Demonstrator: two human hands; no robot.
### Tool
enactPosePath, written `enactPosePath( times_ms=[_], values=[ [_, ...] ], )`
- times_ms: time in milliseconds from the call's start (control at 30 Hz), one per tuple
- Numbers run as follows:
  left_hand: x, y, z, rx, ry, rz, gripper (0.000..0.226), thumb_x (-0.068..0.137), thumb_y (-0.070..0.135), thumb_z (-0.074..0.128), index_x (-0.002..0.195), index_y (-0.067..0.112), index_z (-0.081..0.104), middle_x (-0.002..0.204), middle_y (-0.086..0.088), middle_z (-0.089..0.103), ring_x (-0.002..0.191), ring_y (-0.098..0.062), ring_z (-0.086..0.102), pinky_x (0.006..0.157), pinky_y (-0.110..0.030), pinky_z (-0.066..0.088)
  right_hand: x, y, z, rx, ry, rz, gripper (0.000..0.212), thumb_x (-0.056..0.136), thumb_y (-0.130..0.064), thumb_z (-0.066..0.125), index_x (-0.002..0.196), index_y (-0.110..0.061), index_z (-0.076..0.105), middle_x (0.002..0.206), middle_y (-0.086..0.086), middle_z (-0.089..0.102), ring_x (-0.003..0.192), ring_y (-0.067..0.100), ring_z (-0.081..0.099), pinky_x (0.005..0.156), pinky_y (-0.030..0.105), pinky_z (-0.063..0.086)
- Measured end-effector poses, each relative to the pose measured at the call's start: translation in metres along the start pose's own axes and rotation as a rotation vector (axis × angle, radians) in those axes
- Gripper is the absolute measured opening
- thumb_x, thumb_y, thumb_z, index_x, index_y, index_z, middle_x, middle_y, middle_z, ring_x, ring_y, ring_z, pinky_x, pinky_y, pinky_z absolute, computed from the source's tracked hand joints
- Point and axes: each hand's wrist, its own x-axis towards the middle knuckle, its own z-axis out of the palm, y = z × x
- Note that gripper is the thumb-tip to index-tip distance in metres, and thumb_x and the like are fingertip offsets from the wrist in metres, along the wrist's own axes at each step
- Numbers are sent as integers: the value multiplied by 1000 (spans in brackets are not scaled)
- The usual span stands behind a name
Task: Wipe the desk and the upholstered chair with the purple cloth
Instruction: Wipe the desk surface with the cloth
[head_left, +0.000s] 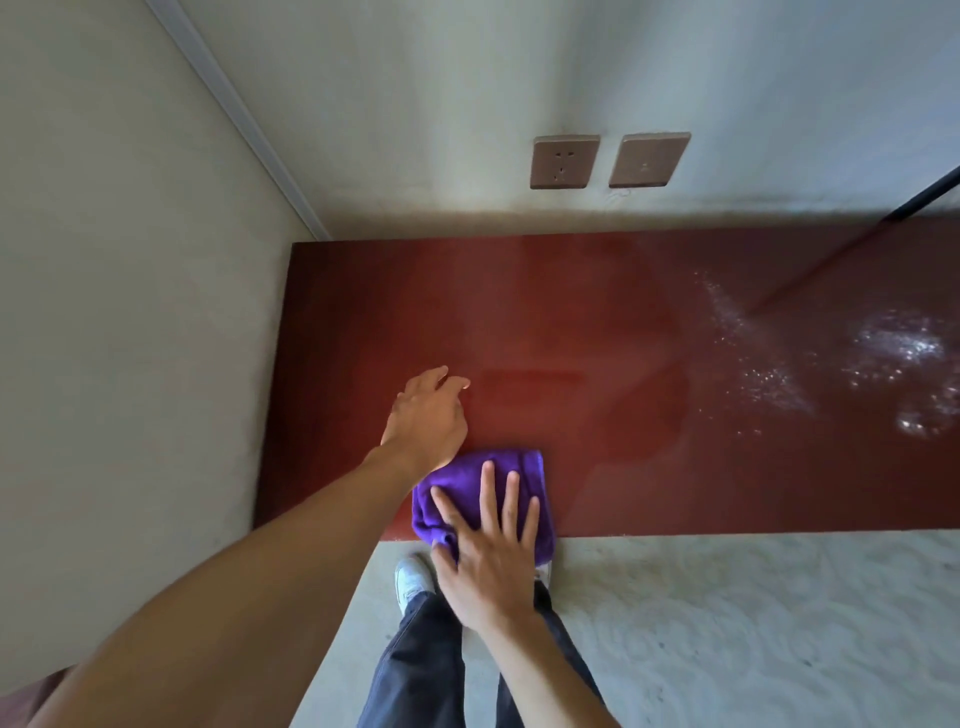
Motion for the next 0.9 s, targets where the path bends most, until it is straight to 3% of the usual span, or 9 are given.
enactPosePath(
  times_ms=[200,367,533,667,767,900],
  values=[
    [3,23,32,95,-89,11,46,102,29,40,148,30,46,164,-7,27,151,-30,20,120,-54,25,34,46,-25,15,45,69,55,85,-54,50,140,-53,49,172,7,17,158,39,12,124,62,13],
    [1,66,71,133,-64,2,52,102,40,33,154,41,27,166,-4,21,153,-32,16,119,-57,25,61,148,-70,-84,28,96,63,91,-61,42,153,-57,29,173,8,9,158,38,7,125,62,13],
    [2,106,101,87,51,-180,47,102,45,32,148,40,39,165,-4,20,153,-34,11,119,-63,20,44,244,-108,-150,11,117,67,89,-52,42,155,-52,30,172,12,11,158,41,9,123,63,17],
    [8,121,107,35,84,-275,40,101,43,38,139,36,48,161,-7,26,152,-36,12,116,-68,21,-1,252,-96,-126,-27,21,73,87,-52,51,156,-50,29,172,16,9,157,44,2,123,66,13],
    [14,131,104,55,125,-325,35,99,40,45,133,31,49,153,-10,33,146,-38,23,109,-71,30,-3,249,-92,-126,-24,-62,72,86,-55,52,155,-51,32,171,17,14,157,46,7,122,67,16],
    [21,133,107,129,141,-354,53,99,34,47,149,39,33,148,-10,34,140,-37,29,104,-70,36,39,249,-100,-106,9,-91,66,89,-56,49,153,-54,32,172,14,13,158,42,6,123,65,13]
  ],
)
